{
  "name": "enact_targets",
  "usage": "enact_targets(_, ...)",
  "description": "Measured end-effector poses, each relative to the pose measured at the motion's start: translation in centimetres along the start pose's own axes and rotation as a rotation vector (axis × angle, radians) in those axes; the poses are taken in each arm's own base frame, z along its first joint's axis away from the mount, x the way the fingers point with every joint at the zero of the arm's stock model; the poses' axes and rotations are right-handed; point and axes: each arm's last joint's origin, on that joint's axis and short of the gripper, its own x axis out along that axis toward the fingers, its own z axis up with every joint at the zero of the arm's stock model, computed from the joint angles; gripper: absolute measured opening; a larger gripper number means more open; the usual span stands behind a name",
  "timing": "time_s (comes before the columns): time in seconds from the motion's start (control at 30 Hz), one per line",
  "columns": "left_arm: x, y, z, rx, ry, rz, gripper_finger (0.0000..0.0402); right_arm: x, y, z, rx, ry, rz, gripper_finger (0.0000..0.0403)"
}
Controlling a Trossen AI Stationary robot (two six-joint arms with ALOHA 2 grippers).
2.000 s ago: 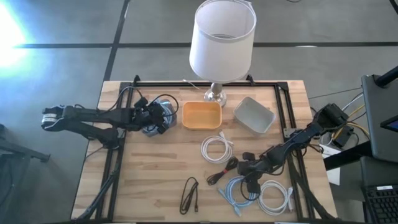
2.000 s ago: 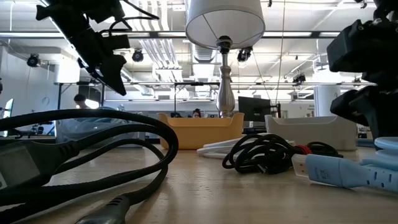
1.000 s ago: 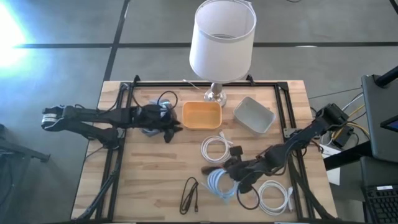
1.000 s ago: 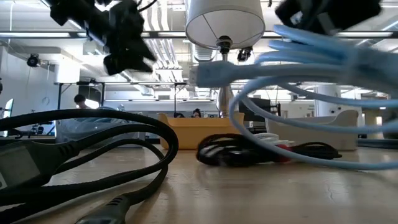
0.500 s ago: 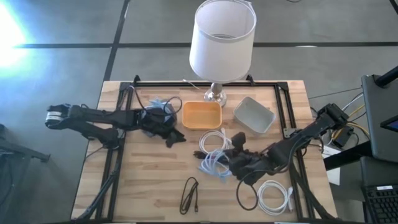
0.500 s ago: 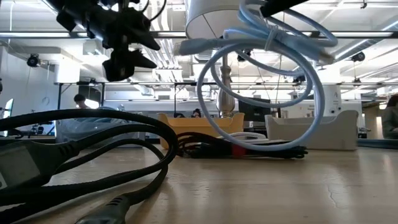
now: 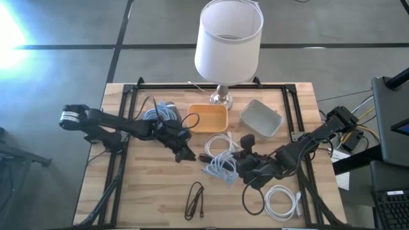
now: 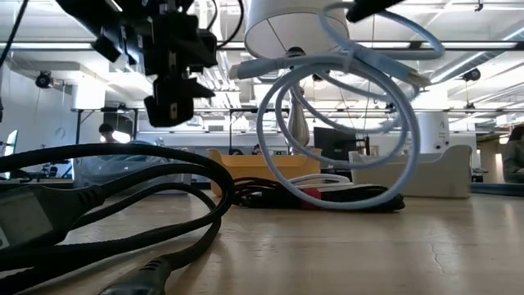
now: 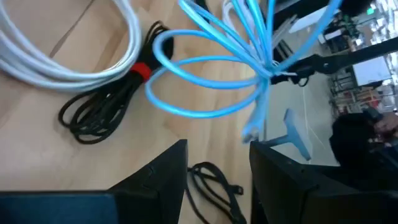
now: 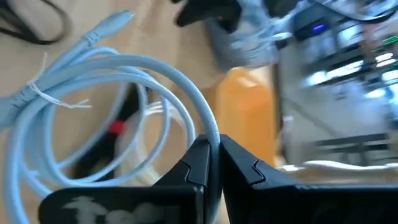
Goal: Sort HDMI cables
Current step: Put the blue HDMI cable into the black bin
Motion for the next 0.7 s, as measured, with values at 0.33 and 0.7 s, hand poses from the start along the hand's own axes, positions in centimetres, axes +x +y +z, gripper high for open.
enact_targets(0.33,0.5,0.5,-0.1,0.002,0.013,0.014,0.0177,1.0,2.5,0.6,0.255,-0.149,0.357,0.0014)
enact_targets(0.7,0.3,-0.3,0.1,0.115,0.013,-0.072,0.0177,0.1,1.4,1.6,0.084,-0.229,0.214,0.0013)
